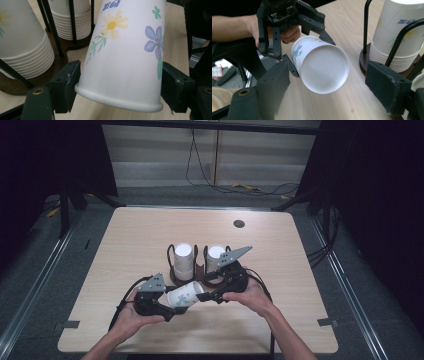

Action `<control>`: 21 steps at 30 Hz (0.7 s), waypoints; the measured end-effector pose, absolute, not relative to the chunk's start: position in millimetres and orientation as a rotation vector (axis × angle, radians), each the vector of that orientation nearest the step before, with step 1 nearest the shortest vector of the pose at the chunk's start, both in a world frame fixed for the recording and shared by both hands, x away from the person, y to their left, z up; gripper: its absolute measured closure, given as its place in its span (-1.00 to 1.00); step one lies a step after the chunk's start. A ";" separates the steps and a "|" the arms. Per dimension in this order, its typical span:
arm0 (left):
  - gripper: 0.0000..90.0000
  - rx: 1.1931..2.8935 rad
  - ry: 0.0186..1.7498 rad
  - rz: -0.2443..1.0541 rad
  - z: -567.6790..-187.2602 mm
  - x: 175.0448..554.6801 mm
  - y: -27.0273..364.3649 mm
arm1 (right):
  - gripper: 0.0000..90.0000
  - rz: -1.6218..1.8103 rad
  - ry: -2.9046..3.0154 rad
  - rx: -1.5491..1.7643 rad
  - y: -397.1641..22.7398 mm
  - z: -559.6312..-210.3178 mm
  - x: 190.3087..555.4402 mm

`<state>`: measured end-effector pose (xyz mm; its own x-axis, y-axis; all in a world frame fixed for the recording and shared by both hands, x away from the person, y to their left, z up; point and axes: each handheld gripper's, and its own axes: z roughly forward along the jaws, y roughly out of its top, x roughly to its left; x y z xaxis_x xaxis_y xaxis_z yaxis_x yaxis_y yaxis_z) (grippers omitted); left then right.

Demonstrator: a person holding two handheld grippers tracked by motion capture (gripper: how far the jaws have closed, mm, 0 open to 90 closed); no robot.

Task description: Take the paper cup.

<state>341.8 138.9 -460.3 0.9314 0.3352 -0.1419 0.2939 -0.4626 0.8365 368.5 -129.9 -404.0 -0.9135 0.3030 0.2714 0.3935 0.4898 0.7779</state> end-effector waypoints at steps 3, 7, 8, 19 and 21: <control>-0.46 2.090 0.449 0.050 -461.3 341.4 136.9 | -0.55 -1.352 -2.673 -0.605 -127.8 -404.2 367.4; -0.46 2.109 0.440 0.043 -463.2 340.7 134.4 | -0.53 -1.270 -2.723 -0.561 -122.8 -403.0 365.7; -0.45 2.115 0.436 0.046 -463.4 340.8 134.2 | -0.52 -1.252 -2.736 -0.550 -121.5 -402.5 365.4; -0.44 2.152 0.400 0.051 -455.8 343.5 127.9 | -0.47 -1.111 -2.831 -0.497 -121.3 -399.8 363.2; -0.44 2.166 0.395 0.054 -456.7 343.8 125.5 | -0.45 -1.086 -2.845 -0.487 -121.6 -399.5 363.3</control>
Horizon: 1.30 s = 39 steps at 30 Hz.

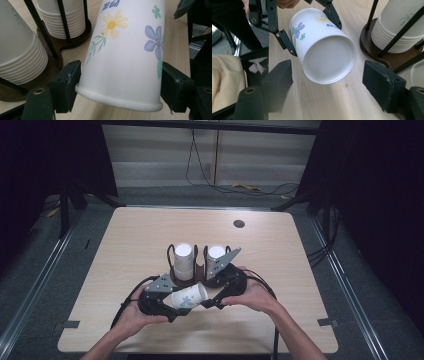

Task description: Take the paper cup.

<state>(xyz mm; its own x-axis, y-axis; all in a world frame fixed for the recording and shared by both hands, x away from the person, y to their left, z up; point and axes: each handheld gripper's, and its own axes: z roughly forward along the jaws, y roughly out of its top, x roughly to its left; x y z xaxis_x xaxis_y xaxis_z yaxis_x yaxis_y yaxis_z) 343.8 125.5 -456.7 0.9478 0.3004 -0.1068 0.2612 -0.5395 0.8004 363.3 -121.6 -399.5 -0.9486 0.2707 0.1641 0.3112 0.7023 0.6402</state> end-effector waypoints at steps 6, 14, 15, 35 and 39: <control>-0.43 2.180 0.384 0.048 -460.2 341.5 119.9 | -0.41 -0.998 -2.891 -0.444 -115.8 -403.1 361.8; -0.43 2.211 0.364 0.019 -463.3 339.3 117.4 | -0.41 -0.866 -2.930 -0.382 -105.7 -409.0 359.7; -0.43 2.213 0.358 0.019 -463.8 339.0 116.8 | -0.40 -0.862 -2.938 -0.381 -104.7 -408.8 359.0; -0.42 2.266 0.304 -0.010 -467.2 337.1 110.7 | -0.34 -0.717 -3.009 -0.242 -92.2 -410.7 351.4; -0.42 2.267 0.305 -0.011 -468.0 336.0 109.6 | -0.34 -0.674 -3.022 -0.210 -86.7 -412.6 350.8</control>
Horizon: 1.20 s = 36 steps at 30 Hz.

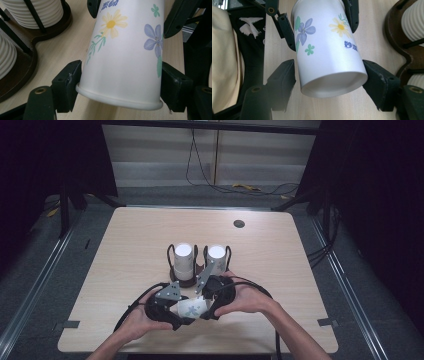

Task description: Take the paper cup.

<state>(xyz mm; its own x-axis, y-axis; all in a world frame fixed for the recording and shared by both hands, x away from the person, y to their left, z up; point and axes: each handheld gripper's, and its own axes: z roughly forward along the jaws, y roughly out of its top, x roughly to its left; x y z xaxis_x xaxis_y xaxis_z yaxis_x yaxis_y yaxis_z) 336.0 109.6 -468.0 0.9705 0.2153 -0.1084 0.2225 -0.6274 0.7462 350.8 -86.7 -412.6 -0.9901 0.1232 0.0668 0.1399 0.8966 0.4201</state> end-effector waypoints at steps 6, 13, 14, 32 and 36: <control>-0.41 2.273 0.294 -0.015 -469.3 335.2 108.4 | -0.33 -0.624 -3.027 -0.171 -81.3 -414.7 350.3; -0.41 2.285 0.281 -0.019 -469.7 335.2 107.8 | -0.33 -0.601 -3.026 -0.162 -78.9 -415.5 349.9; -0.41 2.286 0.278 -0.021 -469.5 335.2 107.8 | -0.33 -0.591 -3.026 -0.154 -78.5 -416.1 349.9; -0.53 2.227 0.303 -0.041 -469.8 335.1 112.3 | -0.19 -0.641 -3.010 -0.159 -82.1 -414.4 348.4; -0.66 2.211 0.323 -0.022 -468.5 336.3 114.0 | -0.18 -0.683 -2.993 -0.180 -85.0 -412.3 348.4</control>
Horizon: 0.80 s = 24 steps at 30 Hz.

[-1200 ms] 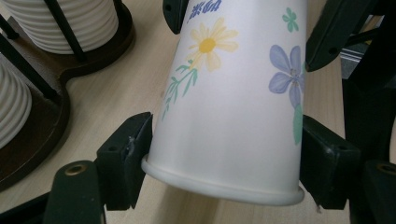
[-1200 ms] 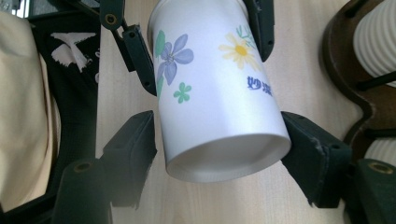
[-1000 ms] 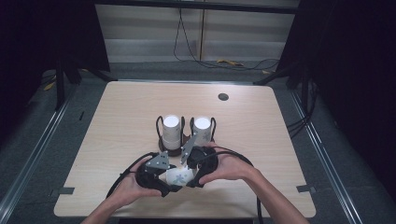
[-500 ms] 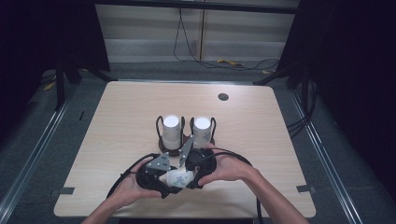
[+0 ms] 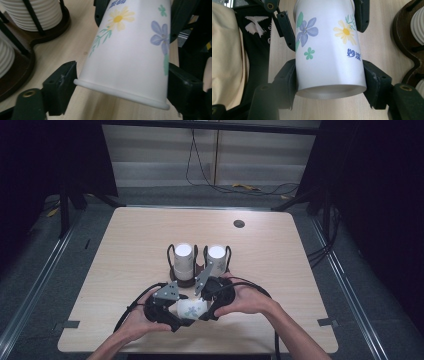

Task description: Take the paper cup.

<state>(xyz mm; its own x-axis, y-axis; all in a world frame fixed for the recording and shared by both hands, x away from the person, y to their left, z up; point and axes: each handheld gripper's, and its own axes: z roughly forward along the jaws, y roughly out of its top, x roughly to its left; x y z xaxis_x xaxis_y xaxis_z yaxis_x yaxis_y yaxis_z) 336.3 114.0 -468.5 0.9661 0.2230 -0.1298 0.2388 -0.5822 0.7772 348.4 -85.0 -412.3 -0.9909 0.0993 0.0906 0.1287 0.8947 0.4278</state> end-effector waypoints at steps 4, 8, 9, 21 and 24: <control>-0.65 2.186 0.324 -0.029 -467.0 336.2 116.2 | -0.17 -0.737 -2.985 -0.199 -87.4 -411.2 348.0; -0.65 2.170 0.322 -0.031 -466.0 336.2 118.3 | -0.17 -0.780 -2.973 -0.200 -89.6 -411.2 348.6; -0.65 2.166 0.324 -0.030 -465.8 336.4 118.7 | -0.17 -0.784 -2.976 -0.206 -90.2 -410.9 348.4; -0.64 2.086 0.351 -0.047 -463.6 337.4 126.4 | -0.16 -0.916 -2.933 -0.259 -99.9 -410.7 348.3; -0.64 2.073 0.352 -0.041 -462.6 337.3 127.7 | -0.16 -0.964 -2.920 -0.270 -102.4 -409.9 348.6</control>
<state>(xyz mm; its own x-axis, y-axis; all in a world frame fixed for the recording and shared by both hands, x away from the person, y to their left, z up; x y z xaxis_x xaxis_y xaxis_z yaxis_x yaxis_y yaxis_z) 337.3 127.7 -462.6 0.9572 0.2319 -0.1732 0.2654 -0.4652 0.8445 348.6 -102.4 -409.9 -0.9831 0.1485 0.1068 0.1829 0.7899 0.5854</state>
